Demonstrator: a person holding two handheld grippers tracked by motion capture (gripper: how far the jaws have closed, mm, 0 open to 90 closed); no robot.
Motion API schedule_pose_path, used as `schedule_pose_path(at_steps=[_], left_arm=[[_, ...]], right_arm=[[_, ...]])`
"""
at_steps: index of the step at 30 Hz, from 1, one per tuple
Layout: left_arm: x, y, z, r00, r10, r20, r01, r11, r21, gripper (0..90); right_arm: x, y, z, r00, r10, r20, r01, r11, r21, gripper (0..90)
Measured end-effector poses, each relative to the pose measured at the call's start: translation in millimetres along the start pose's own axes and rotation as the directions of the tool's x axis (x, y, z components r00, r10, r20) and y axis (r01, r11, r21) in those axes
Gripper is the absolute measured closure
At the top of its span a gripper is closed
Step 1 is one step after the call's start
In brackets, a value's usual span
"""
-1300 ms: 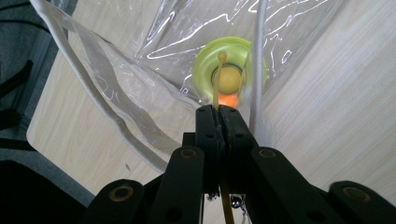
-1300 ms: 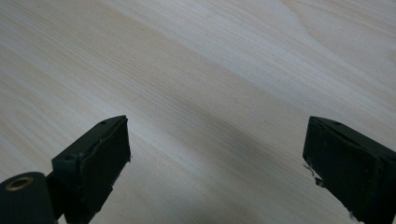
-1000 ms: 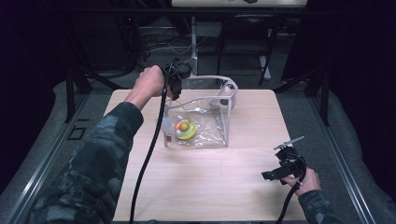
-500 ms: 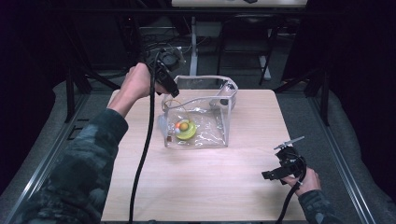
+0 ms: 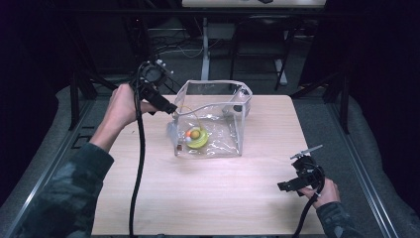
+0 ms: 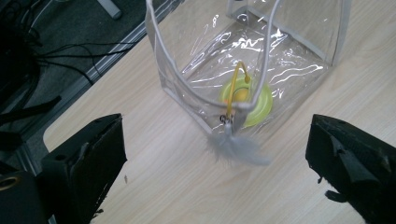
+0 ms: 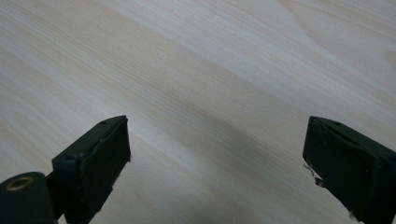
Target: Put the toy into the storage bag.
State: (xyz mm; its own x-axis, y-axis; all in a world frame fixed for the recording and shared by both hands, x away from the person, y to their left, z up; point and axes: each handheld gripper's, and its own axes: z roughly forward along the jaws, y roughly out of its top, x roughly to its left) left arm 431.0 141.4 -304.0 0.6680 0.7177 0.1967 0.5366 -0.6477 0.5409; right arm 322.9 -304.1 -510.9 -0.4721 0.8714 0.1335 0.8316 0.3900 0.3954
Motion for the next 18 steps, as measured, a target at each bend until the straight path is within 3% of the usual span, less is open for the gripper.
schedule_pose_path(at_steps=[1,2,8,9,10,11,12,17,18], left_arm=[[0.0,0.0,0.0,1.0000,0.000,0.000,0.000,1.0000,0.000,4.3],[-0.2,-12.1,0.3,0.9999,-0.014,-0.003,0.014,0.9998,-0.013,3.9],[-1.3,-49.3,6.9,0.9984,-0.052,-0.021,0.051,0.9981,-0.034,1.2],[-1.3,-49.3,6.9,0.9984,-0.052,-0.021,0.051,0.9981,-0.034,0.8],[-1.2,-61.8,11.3,0.9972,-0.070,-0.025,0.069,0.9969,-0.039,0.5],[-1.2,-61.8,11.3,0.9972,-0.070,-0.025,0.069,0.9969,-0.039,0.4],[-1.5,-74.1,15.8,0.9952,-0.087,-0.045,0.085,0.9954,-0.046,0.4],[-2.2,-99.4,27.7,0.9903,-0.133,-0.042,0.130,0.9899,-0.056,0.3],[-3.0,-112.0,35.5,0.9877,-0.151,-0.038,0.149,0.9874,-0.052,0.3]], right_arm=[[0.0,0.0,0.0,1.0000,0.001,0.000,-0.001,1.000,-0.001,6.9],[0.0,0.0,0.0,1.0000,0.001,0.001,-0.001,1.000,-0.001,6.9],[0.5,0.1,-0.3,1.0000,0.002,0.006,-0.002,1.000,-0.005,7.0],[0.1,0.2,-0.5,1.0000,0.001,0.004,-0.001,1.000,-0.003,7.0],[0.2,0.1,-0.6,1.0000,0.003,0.006,-0.003,1.000,-0.006,7.0],[0.2,0.1,-0.6,1.0000,0.003,0.006,-0.003,1.000,-0.006,7.0],[0.3,0.2,-0.6,1.0000,0.002,0.007,-0.002,1.000,-0.006,7.0],[0.7,0.2,-0.8,1.0000,0.002,0.009,-0.002,1.000,-0.008,7.1],[0.6,0.2,-0.7,1.0000,0.002,0.010,-0.002,1.000,-0.007,7.1]])
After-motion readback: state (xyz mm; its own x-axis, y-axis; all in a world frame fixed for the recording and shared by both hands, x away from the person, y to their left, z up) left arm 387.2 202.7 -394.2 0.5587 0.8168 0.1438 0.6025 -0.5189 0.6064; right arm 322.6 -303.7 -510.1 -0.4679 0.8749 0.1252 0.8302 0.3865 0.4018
